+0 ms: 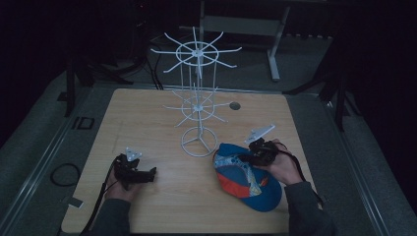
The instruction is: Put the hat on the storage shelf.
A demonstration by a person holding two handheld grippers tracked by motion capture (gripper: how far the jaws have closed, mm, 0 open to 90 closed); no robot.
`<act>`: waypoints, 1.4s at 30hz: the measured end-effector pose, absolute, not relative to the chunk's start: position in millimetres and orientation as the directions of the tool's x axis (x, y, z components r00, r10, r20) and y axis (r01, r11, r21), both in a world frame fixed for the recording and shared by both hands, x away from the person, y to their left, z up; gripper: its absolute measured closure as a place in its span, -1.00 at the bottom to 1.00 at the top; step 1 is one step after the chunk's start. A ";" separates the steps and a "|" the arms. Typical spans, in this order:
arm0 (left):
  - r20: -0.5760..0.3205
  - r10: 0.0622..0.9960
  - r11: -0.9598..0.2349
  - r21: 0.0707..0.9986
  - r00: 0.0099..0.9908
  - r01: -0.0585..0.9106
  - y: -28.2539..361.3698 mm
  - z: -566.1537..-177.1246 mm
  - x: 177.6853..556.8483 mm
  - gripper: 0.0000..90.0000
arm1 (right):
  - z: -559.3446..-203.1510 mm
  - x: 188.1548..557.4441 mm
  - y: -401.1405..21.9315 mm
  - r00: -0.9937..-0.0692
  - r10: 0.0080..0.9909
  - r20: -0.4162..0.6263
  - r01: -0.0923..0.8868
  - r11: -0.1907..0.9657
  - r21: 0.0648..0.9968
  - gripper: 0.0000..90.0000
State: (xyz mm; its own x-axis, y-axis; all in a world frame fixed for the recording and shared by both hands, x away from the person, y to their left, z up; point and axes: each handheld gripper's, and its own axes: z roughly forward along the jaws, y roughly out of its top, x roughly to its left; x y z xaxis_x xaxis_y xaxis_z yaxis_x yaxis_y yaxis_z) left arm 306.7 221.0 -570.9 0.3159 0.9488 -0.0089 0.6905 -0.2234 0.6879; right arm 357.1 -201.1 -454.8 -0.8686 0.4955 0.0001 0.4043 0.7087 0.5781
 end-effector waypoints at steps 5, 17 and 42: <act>-0.009 0.949 -0.223 0.688 0.316 0.691 221.0 -570.9 306.7 -1.00 | -446.6 352.6 -211.0 -0.858 0.513 0.012 0.409 0.670 0.619 0.95; -0.006 0.948 -0.228 0.685 0.319 0.691 221.3 -570.7 306.7 -1.00 | -432.1 342.8 -224.6 -0.843 0.537 0.016 0.400 0.608 0.685 0.95; -0.008 0.948 -0.226 0.685 0.318 0.692 221.2 -570.7 306.6 -1.00 | -410.1 327.3 -251.9 -0.818 0.574 0.040 0.379 0.487 0.787 0.95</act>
State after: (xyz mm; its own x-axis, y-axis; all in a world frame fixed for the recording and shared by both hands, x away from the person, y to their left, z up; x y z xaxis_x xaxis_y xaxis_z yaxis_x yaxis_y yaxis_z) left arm 306.6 221.2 -570.7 0.3178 0.9481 -0.0079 0.6921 -0.2262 0.6854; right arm 327.3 -251.9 -410.1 -0.8180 0.5738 0.0395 0.3793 0.4865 0.7870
